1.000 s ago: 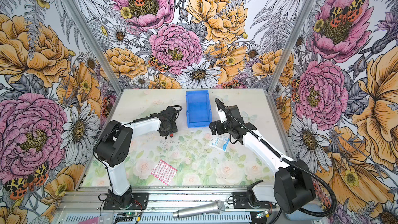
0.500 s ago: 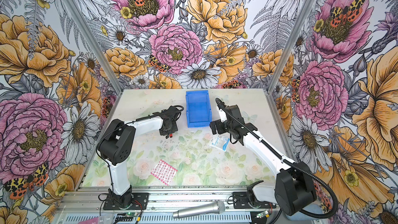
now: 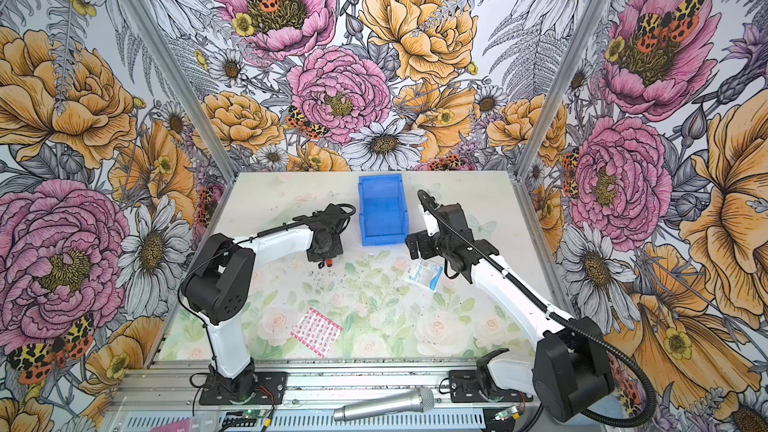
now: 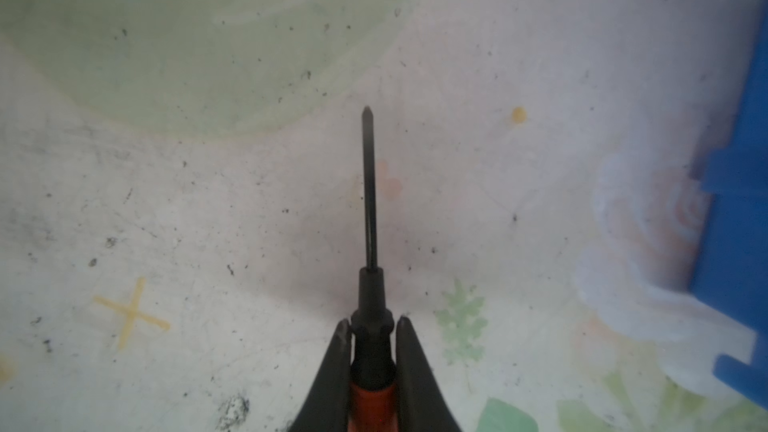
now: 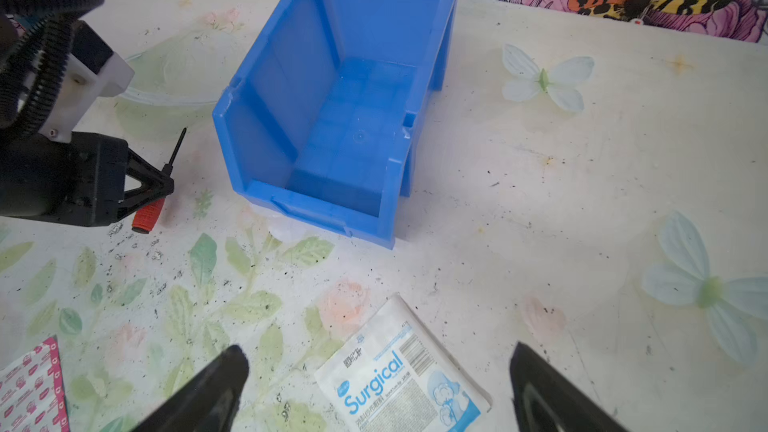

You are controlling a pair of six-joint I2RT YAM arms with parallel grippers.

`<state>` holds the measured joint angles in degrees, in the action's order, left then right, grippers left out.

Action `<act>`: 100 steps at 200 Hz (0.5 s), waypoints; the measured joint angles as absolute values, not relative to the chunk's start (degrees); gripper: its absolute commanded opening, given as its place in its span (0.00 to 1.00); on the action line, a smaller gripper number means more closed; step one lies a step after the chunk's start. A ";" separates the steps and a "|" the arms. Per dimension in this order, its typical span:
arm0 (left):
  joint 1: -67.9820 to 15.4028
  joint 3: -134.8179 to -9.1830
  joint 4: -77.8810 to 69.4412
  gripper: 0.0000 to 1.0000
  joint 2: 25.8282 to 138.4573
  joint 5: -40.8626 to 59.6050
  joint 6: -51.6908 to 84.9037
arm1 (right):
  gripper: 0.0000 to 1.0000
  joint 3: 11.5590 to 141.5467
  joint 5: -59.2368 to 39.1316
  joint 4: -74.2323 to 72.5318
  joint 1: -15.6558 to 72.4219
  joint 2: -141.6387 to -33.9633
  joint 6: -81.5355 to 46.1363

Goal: Put the screwdriver in the bin
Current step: 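Lift the screwdriver with the left gripper and carry it over the blue bin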

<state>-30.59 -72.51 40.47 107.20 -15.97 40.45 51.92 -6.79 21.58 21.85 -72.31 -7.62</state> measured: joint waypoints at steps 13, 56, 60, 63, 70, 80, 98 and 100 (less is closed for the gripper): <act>-30.76 -72.55 40.73 0.00 105.80 -16.10 40.32 | 0.99 51.92 -7.05 21.54 21.85 -72.27 -7.60; -30.96 -76.66 42.04 0.00 101.34 -16.32 39.20 | 0.99 51.90 -7.90 21.17 21.85 -71.33 -7.55; -31.00 -77.32 42.00 0.00 101.08 -16.32 39.03 | 1.00 51.90 -8.01 21.10 21.85 -71.22 -7.57; -31.03 -77.76 41.98 0.00 100.90 -16.32 38.94 | 0.99 51.90 -8.08 21.02 21.85 -71.11 -7.57; -31.05 -78.89 42.00 0.00 100.51 -16.29 38.63 | 1.00 51.90 -8.27 20.88 21.85 -70.91 -7.60; -31.20 -80.68 42.00 0.00 100.18 -16.32 38.33 | 1.00 51.90 -8.40 20.73 21.85 -70.76 -7.60; -31.68 -83.85 42.04 0.00 100.18 -16.29 37.28 | 1.00 51.86 -8.54 20.58 21.85 -70.48 -7.62; -31.73 -84.18 42.02 0.00 100.20 -16.29 37.26 | 1.00 51.86 -8.56 20.51 21.85 -70.43 -7.62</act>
<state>-31.73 -84.18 42.02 100.20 -16.29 37.26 51.86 -8.56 20.51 21.85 -70.43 -7.62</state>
